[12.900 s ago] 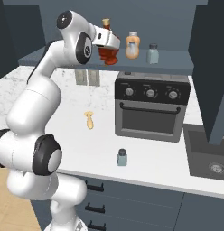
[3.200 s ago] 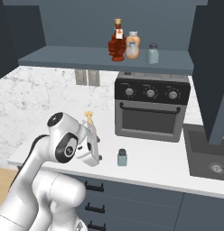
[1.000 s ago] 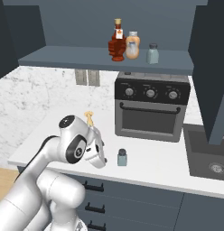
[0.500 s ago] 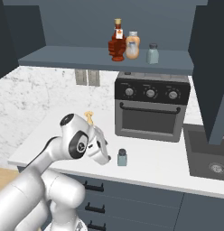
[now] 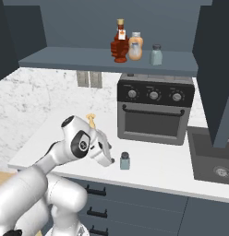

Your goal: Put the shaker and condiment bottle from the counter next to their counterparts in the cabinet.

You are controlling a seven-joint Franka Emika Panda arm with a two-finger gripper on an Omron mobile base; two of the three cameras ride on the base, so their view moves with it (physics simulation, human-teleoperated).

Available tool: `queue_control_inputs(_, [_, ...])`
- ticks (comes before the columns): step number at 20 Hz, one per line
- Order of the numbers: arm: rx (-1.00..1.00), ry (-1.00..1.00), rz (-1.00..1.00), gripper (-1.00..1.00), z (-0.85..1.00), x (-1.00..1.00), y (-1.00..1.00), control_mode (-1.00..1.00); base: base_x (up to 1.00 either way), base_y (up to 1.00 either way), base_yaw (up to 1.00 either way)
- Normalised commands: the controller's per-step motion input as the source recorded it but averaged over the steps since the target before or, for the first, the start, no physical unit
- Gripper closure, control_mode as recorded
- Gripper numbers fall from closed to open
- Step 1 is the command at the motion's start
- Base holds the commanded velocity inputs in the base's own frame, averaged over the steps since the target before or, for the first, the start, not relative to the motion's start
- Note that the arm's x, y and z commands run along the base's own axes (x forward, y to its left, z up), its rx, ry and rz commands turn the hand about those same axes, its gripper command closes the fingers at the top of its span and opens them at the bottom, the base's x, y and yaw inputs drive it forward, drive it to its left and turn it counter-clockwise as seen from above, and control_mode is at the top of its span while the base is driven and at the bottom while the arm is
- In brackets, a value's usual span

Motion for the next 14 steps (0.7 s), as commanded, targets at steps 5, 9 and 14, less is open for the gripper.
queue_control_inputs(5, [-0.07, 0.02, 0.0, -1.0, -0.37, 0.02, 0.12, -1.0, 0.0, 0.0, 0.0])
queue_control_inputs(9, [0.0, 0.01, 0.0, -1.0, -0.23, 0.03, 0.07, -1.0, 0.0, 0.0, 0.0])
queue_control_inputs(14, [0.0, 0.0, 0.0, -1.0, -0.1, 0.02, 0.08, -1.0, 0.0, 0.0, 0.0])
